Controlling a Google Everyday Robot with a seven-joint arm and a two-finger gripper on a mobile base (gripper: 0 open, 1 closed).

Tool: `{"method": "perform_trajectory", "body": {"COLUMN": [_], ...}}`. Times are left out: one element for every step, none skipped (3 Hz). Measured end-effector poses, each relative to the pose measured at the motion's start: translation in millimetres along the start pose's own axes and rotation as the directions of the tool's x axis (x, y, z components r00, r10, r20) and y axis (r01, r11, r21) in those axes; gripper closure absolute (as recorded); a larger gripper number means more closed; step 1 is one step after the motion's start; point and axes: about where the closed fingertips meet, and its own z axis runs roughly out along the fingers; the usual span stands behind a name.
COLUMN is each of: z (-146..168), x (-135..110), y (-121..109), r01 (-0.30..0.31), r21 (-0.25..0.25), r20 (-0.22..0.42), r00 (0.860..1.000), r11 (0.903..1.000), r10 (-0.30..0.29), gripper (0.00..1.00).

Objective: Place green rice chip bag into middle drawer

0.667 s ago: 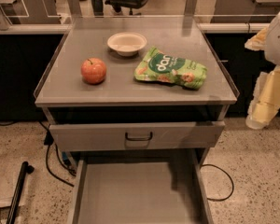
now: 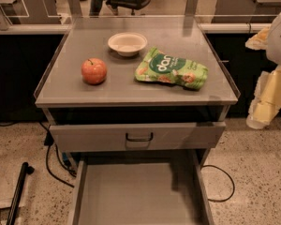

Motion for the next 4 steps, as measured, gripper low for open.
{"method": "perform_trajectory", "body": {"z": [0,8,19,31], "x": [0,-17,-31,-39], "y": [0,-12,-27,-49], "r01": [0.0,0.002,-0.03,-0.084], "r21": [0.001,0.035,0.057,0.062], "r20": [0.003,0.063,0.157,0.275], "r00": [1.0,0.998,0.987,0.959], "r11": [1.0,0.9994,0.9979,0.9945], "r10": [0.0,-0.004,0.021,0.064], "gripper": [0.0,0.0,0.0,0.0]}}
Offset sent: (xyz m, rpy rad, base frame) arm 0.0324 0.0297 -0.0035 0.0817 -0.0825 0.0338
